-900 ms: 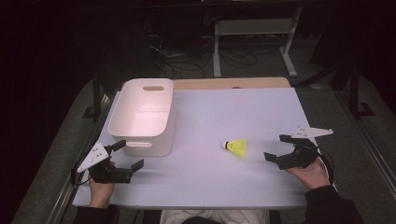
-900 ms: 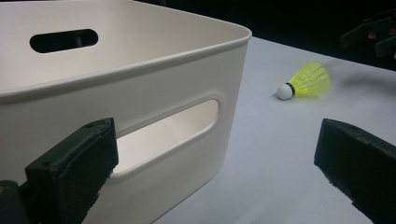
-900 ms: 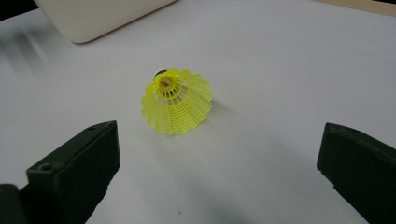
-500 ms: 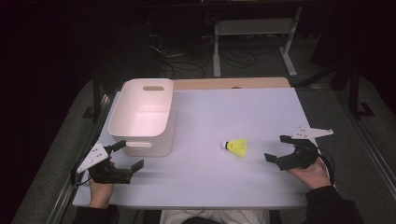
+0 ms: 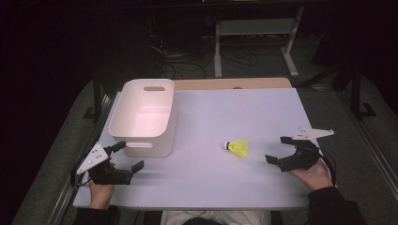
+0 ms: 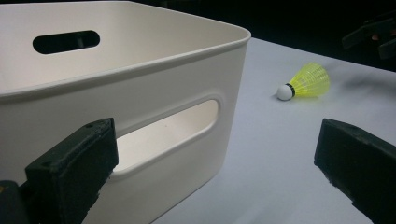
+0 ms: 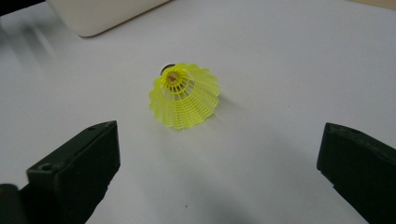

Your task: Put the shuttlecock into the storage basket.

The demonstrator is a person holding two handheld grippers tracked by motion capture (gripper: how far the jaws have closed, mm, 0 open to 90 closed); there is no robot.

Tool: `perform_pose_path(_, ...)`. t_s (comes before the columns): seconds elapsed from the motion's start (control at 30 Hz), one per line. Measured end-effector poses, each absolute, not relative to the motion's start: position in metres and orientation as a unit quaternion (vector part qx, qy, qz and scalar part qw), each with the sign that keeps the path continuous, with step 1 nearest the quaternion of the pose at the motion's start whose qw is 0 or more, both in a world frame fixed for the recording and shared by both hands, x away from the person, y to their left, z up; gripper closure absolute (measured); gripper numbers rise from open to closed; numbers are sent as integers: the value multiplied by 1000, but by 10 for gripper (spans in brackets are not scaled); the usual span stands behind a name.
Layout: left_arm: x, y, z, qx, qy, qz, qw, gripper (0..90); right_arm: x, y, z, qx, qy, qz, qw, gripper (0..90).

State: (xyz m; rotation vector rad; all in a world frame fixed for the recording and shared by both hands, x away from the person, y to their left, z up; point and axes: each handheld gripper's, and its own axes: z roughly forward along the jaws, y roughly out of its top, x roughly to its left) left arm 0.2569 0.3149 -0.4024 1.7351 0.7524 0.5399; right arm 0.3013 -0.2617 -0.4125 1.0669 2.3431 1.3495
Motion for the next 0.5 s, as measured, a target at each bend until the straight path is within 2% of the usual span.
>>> perform_pose_path(0.5, 255, 315, -403, 734, 321, 230, 552, 0, 307, -260, -404, 359, 808, 452, 115, 0)
